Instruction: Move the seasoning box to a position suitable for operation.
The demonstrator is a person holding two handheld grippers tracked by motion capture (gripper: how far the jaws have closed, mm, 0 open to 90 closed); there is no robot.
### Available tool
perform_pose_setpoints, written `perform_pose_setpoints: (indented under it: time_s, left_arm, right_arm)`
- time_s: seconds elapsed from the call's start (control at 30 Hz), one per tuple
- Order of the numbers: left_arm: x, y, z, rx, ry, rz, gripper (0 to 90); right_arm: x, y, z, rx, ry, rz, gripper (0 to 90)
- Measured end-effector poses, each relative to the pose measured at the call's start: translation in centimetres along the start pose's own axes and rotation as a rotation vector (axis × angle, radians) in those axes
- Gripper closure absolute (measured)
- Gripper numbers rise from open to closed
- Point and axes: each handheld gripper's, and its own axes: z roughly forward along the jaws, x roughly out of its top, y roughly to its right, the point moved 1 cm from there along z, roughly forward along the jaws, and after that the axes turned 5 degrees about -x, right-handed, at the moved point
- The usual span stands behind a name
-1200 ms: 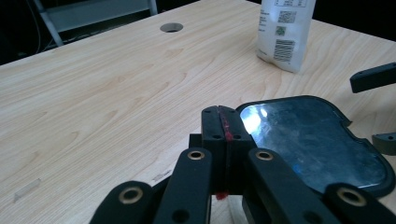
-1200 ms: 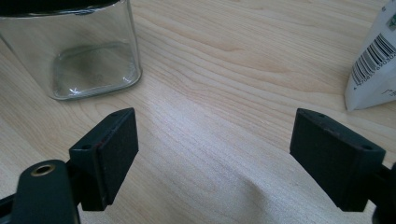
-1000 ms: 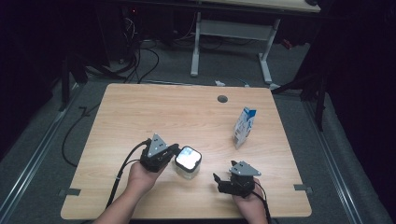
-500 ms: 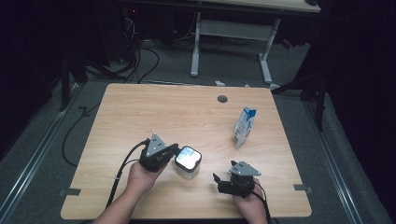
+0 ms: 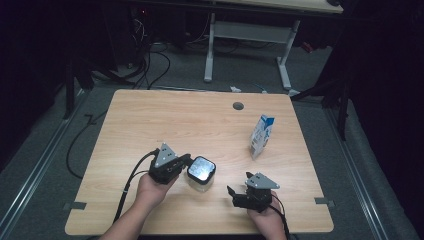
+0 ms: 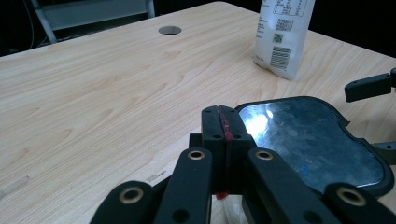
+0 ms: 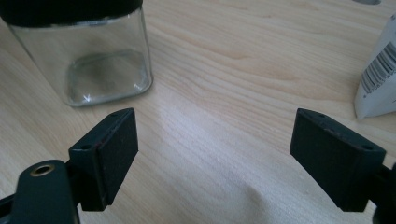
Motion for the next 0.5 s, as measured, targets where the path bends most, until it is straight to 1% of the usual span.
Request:
perform_pose_setpoints:
  time_s: [0.07,0.13,0.17,0.2,0.23,0.27,0.33,0.4,0.5]
  left_arm:
    - [0.0,0.0,0.0,-0.001,0.001,-0.001,90.0]
    - [0.0,0.0,0.0,-0.002,0.001,-0.002,90.0]
    - [0.0,0.0,0.0,-0.002,0.002,-0.003,90.0]
    - [0.0,0.0,0.0,-0.002,0.003,-0.004,90.0]
    - [0.0,0.0,0.0,-0.003,0.003,-0.004,90.0]
    - [0.0,0.0,0.0,-0.004,0.002,-0.005,90.0]
    - [-0.1,-0.1,0.0,-0.006,0.003,-0.008,90.0]
    - [-0.1,-0.1,0.0,-0.007,0.005,-0.009,90.0]
    - [-0.1,-0.1,0.0,-0.005,0.004,-0.009,90.0]
  right_arm:
    - [0.2,-0.1,0.0,-0.009,0.009,0.02,15.7]
    - [0.3,-0.1,-0.2,0.008,0.016,0.02,16.0]
    - [0.3,-0.1,-0.4,0.029,0.02,0.015,20.4]
    - [0.4,-0.1,-0.5,0.036,0.021,0.016,33.2]
    - [0.5,-0.1,-0.7,0.055,0.016,0.021,36.0]
    - [0.6,-0.1,-0.8,0.064,0.026,0.025,41.7]
    - [0.7,-0.2,-1.1,0.069,0.05,0.007,51.4]
    - [0.9,-0.5,-1.4,0.072,0.068,-0.005,56.8]
    - [1.2,-0.8,-1.7,0.075,0.092,-0.005,64.8]
